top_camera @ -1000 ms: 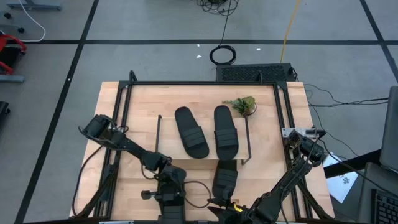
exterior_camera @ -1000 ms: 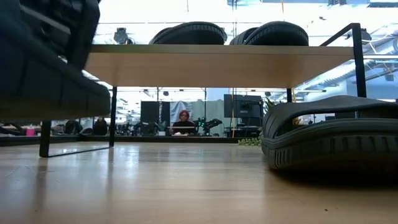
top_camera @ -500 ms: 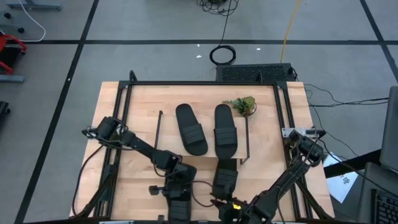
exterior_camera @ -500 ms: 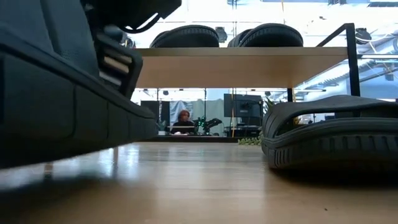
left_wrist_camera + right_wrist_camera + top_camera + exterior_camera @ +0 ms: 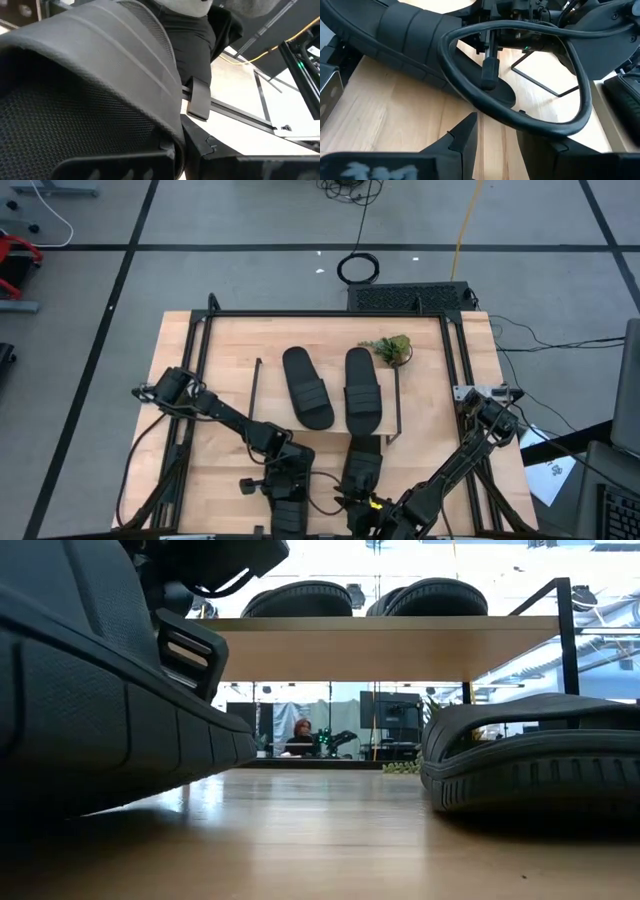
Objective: Pick and place slides into the shelf
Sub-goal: Adjust the black slide under the shelf
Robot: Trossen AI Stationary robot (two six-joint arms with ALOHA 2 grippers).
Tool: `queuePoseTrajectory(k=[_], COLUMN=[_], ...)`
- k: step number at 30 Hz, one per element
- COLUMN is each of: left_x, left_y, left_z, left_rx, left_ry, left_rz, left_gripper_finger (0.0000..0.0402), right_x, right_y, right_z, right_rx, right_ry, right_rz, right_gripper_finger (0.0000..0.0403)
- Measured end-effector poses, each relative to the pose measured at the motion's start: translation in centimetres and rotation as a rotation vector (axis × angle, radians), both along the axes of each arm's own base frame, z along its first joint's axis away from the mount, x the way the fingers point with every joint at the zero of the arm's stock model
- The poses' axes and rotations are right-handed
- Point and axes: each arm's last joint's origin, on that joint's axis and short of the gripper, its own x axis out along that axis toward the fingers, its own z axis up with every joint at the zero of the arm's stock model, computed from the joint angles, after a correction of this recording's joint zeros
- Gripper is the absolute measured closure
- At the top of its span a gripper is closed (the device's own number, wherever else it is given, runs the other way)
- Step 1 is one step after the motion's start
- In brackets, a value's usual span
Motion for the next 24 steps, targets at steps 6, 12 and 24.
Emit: queuePoseTrajectory(k=[6, 12, 24], left_x=[0.4, 0.7, 0.6], left_y=[0.0, 0.1, -0.2], left_z=[0.1, 0.1, 1.1], left_rx=[0.019, 0.033, 0.161], left_ry=[0.003, 0.006, 0.05], left_rz=[0.058, 0.098, 0.279], left_gripper_finger=[0.038, 0.0336, 0.0189], right_x=[0.0, 0.0, 0.0], right_y=[0.0, 0.0, 0.0], right_z=[0.0, 0.0, 0.0], right_rx=[0.008, 0.028, 0.038], right_ry=[-0.003, -0.01, -0.012], right_rz=[-0.004, -0.014, -0.016], right_gripper_finger=[0.0277, 0.0277, 0.0277])
